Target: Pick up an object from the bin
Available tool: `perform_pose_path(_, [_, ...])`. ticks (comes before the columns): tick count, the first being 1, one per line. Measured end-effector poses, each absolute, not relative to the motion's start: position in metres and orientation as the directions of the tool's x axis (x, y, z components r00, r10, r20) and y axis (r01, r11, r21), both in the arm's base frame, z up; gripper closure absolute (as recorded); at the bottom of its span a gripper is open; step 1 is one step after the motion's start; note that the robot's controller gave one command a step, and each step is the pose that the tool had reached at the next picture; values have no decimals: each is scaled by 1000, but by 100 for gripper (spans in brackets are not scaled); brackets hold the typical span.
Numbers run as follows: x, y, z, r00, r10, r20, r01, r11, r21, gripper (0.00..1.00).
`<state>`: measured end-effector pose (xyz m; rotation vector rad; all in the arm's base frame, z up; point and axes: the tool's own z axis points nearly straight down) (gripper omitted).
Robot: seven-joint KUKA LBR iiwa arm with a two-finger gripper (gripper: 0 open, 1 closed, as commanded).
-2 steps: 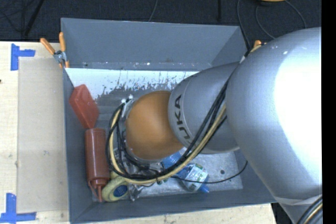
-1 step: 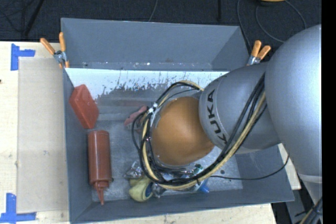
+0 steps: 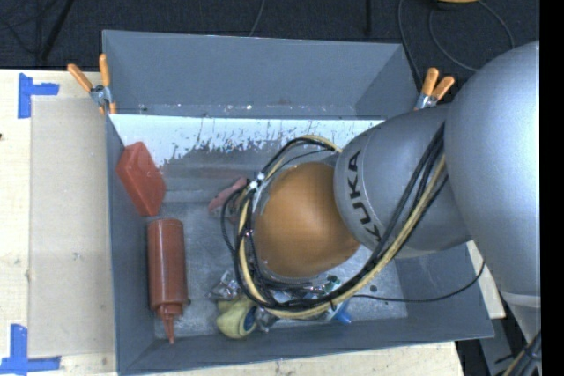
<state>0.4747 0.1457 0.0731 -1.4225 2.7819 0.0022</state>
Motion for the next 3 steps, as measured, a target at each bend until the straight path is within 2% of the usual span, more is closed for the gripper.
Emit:
perform_pose_path(1, [483, 150, 130, -581, -814, 4, -814, 581, 5, 100])
perform_pose_path(2, [487, 147, 167, -582, -813, -3, -813, 582, -2, 100])
perform_pose_path(3, [483, 158, 212, -519, -855, 3, -855, 519, 4, 100])
